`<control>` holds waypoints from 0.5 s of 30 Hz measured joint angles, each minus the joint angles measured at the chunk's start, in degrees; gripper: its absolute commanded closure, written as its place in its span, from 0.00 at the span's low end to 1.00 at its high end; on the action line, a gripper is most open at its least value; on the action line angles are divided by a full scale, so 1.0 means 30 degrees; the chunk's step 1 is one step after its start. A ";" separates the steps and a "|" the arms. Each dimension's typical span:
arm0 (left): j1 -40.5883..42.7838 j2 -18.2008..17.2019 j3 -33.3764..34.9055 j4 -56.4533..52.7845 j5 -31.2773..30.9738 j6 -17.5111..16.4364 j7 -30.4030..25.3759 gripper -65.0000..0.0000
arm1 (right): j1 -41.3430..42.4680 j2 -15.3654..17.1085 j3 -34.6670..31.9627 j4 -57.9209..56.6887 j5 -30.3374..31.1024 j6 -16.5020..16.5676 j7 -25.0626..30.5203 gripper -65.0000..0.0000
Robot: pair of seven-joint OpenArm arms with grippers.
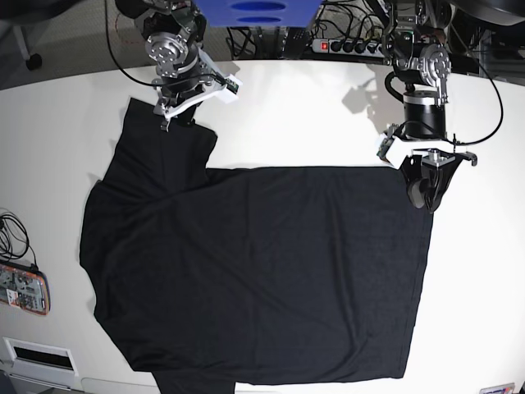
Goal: Fold the T-shirt properly
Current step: 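Grasp the shirt's shoulder edge with both grippers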
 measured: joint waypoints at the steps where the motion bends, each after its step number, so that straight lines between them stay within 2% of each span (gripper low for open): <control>1: 0.0000 0.0000 0.0000 0.0000 0.0000 0.0015 0.0022 0.72 | 0.0219 -0.0051 0.0066 0.0000 0.0058 0.0182 0.0058 0.53; 11: -0.0015 0.0000 -0.0554 0.0000 -0.0007 0.0058 0.0022 0.72 | 0.0306 -0.0102 0.0634 -0.0277 0.0102 0.0219 0.0386 0.53; 15: -0.0007 0.0000 -0.0546 0.0000 -0.0007 0.0029 0.0015 0.72 | 0.0488 -0.0051 0.1960 -0.1355 0.1392 -0.0794 0.0918 0.53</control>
